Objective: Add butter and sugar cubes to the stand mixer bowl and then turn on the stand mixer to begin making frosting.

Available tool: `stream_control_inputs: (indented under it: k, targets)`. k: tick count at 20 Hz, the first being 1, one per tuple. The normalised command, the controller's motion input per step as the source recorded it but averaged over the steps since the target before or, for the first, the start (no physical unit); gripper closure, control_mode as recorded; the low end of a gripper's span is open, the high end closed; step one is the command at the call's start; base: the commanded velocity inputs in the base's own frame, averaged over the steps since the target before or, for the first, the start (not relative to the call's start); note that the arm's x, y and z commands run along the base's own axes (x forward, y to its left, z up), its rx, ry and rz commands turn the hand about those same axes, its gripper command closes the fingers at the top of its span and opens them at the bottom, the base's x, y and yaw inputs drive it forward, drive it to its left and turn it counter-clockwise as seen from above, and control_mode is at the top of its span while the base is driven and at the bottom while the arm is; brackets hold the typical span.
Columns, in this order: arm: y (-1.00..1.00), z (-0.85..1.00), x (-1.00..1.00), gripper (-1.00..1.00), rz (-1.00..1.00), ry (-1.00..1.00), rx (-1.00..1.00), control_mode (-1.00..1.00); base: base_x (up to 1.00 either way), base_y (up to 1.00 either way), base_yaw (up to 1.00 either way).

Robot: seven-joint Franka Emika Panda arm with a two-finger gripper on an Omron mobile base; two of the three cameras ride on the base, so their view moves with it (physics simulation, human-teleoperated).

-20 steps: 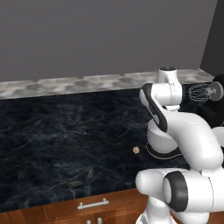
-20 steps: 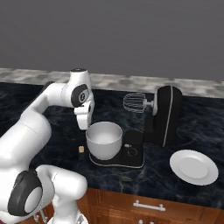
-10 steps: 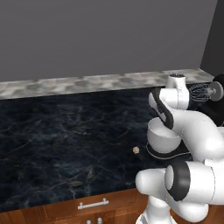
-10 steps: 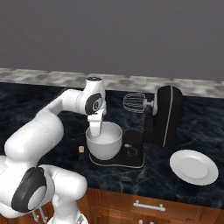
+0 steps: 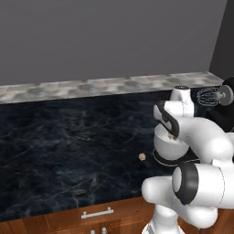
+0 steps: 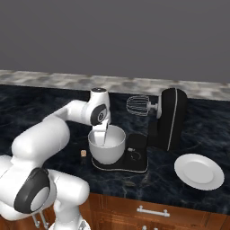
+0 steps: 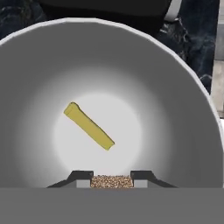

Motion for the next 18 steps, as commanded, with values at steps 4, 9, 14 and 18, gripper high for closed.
stream_control_inputs:
  k: [4, 9, 14, 18]
  targets:
    - [-0.02, -0.45, 0.1, 1.0, 0.0, 0.01, 0.01, -1.0, 0.0, 0.0, 0.0]
    - [0.0, -0.48, 0.11, -1.0, 0.0, 0.06, 0.0, -1.0, 0.0, 0.0, 0.0]
    - [0.0, -0.32, 0.05, -1.0, 0.0, 0.05, 0.02, -1.0, 0.0, 0.0, 0.0]
    - [0.0, -0.02, 0.0, -1.0, -0.01, 0.01, 0.0, -1.0, 0.0, 0.0, 0.0]
